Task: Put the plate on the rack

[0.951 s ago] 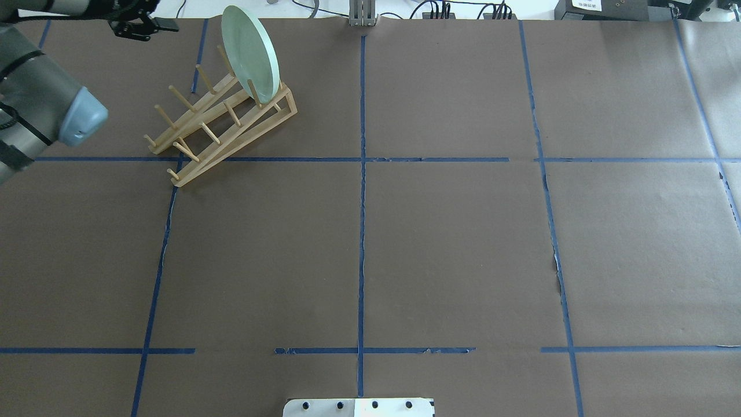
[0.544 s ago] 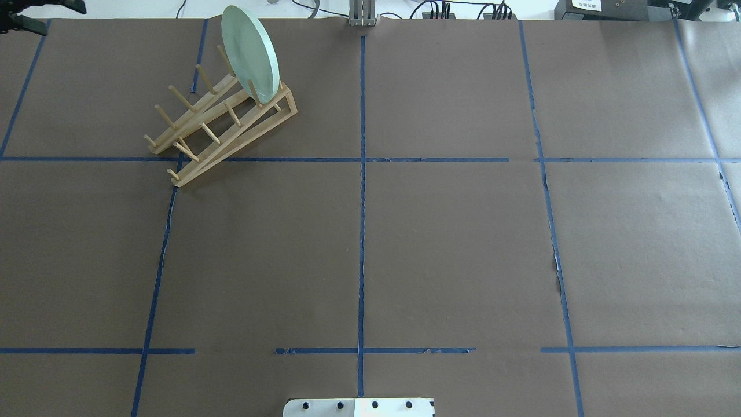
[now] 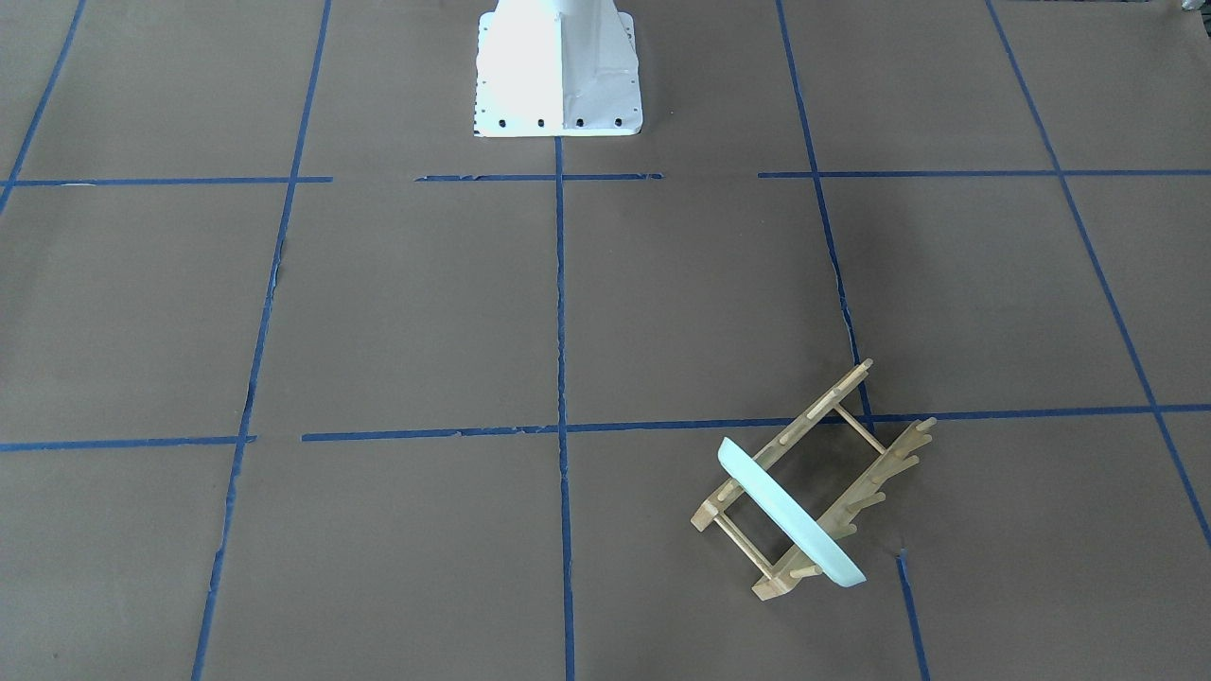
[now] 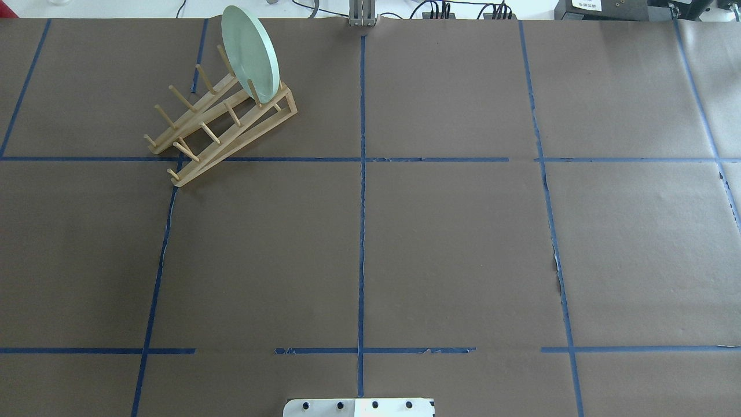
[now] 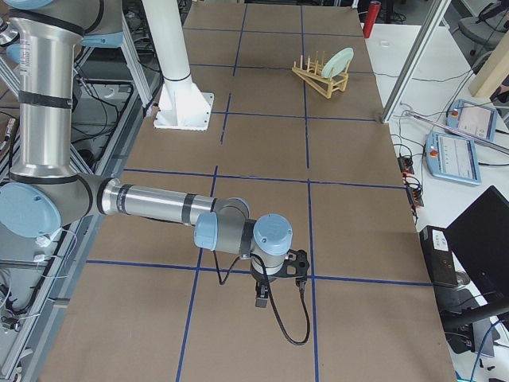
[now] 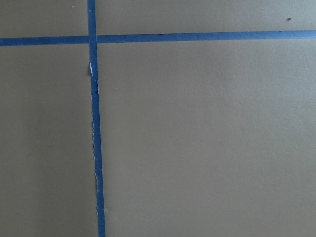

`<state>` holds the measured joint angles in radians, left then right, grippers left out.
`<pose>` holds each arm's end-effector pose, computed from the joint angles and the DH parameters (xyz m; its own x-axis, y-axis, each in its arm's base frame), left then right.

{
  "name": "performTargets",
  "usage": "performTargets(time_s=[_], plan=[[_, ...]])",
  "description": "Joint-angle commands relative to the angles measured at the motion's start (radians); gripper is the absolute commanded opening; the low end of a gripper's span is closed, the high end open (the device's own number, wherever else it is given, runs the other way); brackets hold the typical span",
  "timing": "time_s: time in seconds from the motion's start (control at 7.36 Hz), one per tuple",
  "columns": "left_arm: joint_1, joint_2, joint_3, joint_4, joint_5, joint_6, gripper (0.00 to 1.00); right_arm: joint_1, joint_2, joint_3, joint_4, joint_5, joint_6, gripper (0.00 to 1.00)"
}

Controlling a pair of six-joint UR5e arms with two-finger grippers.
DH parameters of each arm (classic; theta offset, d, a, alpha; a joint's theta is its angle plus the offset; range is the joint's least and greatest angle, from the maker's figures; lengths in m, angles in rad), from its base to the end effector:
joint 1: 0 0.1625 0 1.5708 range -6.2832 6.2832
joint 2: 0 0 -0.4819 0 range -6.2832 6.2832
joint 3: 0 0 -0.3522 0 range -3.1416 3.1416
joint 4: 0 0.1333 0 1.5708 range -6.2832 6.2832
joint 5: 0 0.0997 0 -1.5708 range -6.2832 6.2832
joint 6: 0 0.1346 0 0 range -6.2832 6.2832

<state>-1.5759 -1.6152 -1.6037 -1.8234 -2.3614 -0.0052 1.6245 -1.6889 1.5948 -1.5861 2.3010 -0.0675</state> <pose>-0.0402 -0.4973 0.6740 0.7046 0.2217 -0.6741 0.0085 0.9472 0.3205 0.0640 -0.3791 0.7847 0.7420 0.0455 0.6689 -0.0033 0.9979 -0.0642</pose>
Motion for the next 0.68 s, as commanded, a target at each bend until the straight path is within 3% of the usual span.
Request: performTargets(time_s=[0.0,0.54], plan=[[-0.023,0.074,0.002,0.112,-0.001,0.109,1.0,0.0,0.0,-0.001,0.0,0.0,0.0,1.0],[-0.026,0.083,-0.016,0.139,0.001,0.113,1.0,0.0,0.0,0.001,0.0,0.0,0.0,1.0]])
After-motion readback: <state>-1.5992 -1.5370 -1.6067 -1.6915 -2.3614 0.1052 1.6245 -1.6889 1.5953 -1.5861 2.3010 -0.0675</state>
